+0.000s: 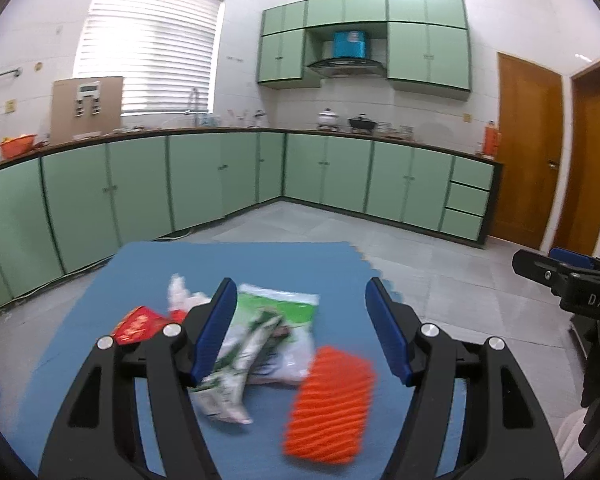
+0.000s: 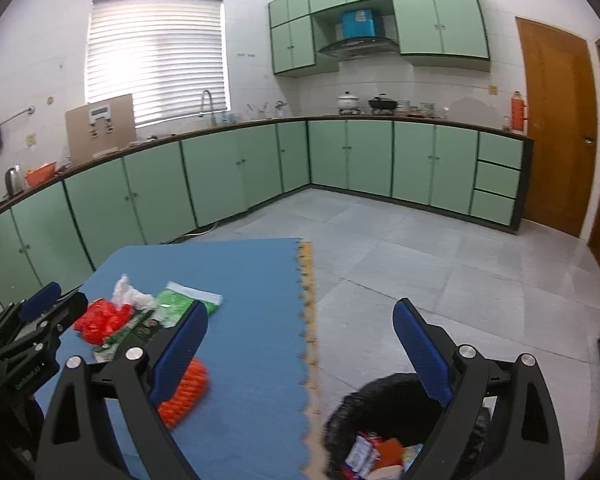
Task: Collect trash
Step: 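Move both tools back over the table toward the remaining trash, then grasp the orange foam net with the right gripper while the left gripper grasps the green milk carton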
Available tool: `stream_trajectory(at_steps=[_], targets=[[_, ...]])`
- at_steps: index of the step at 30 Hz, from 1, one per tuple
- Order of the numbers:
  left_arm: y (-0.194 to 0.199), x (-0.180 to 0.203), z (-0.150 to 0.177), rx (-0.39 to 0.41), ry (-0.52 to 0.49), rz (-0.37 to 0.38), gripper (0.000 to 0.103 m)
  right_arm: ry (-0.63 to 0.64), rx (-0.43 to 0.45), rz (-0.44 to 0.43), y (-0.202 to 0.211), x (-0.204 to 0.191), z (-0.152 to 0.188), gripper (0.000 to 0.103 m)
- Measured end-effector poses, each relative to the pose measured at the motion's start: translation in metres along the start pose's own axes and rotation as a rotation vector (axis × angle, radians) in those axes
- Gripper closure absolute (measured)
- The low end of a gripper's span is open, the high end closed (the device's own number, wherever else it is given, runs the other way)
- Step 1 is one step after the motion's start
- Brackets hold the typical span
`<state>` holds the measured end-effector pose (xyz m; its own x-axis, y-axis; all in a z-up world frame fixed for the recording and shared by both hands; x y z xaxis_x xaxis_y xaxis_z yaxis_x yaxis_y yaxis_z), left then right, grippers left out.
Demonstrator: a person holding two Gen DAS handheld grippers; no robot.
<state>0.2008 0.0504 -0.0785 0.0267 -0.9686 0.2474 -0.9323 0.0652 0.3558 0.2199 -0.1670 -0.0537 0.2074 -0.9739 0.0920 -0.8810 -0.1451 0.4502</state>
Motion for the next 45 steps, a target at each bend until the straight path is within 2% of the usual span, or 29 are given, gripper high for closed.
stream_trajectory(at_steps=[5, 11, 18, 25, 28, 31, 34, 35, 36, 41, 45], targets=[[0.007, -0.041, 0.004, 0.006, 0.018, -0.086, 0.038, 0.029, -0.005, -0.041, -0.018, -0.040, 0.006, 0.011], [0.009, -0.075, 0.008, 0.004, 0.040, -0.143, 0.038, 0.049, -0.017, -0.085, -0.037, -0.078, 0.022, 0.011], [0.008, -0.091, 0.017, -0.006, 0.053, -0.159, 0.038, 0.093, -0.072, -0.090, -0.063, -0.113, 0.048, 0.013], [0.006, -0.098, 0.022, -0.011, 0.054, -0.166, 0.038, 0.078, -0.158, -0.080, -0.089, -0.122, 0.066, 0.021], [0.004, -0.102, 0.024, -0.017, 0.065, -0.170, 0.038, 0.075, -0.203, -0.097, -0.098, -0.126, 0.074, 0.028], [0.002, -0.104, 0.026, -0.025, 0.070, -0.172, 0.038, 0.061, -0.233, -0.141, -0.104, -0.131, 0.079, 0.045], [-0.001, -0.105, 0.029, -0.037, 0.072, -0.175, 0.038, 0.088, -0.226, -0.165, -0.102, -0.136, 0.079, 0.069], [-0.002, -0.104, 0.029, -0.042, 0.072, -0.175, 0.038, 0.096, -0.225, -0.168, -0.102, -0.138, 0.078, 0.080], [-0.004, -0.103, 0.030, -0.044, 0.072, -0.175, 0.038, 0.096, -0.222, -0.172, -0.101, -0.137, 0.076, 0.085], [-0.007, -0.095, 0.034, -0.055, 0.062, -0.158, 0.038, 0.080, -0.193, -0.202, -0.091, -0.130, 0.067, 0.089], [-0.013, -0.080, 0.039, -0.072, 0.047, -0.126, 0.038, 0.082, -0.139, -0.161, -0.075, -0.115, 0.051, 0.089]])
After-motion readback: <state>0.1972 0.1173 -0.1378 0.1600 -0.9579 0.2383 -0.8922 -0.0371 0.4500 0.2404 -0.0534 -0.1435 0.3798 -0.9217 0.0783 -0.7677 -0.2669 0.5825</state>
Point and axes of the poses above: each gripper's, at about its wrist camera, not at the fingertips, and y roughly against the way its jaws point, x to its right, z to its underside, the point moved 6 cm from there along -y, roughly the way its jaws point, and after that the axes turned 12 degrees about y, right-handed, at the moved point
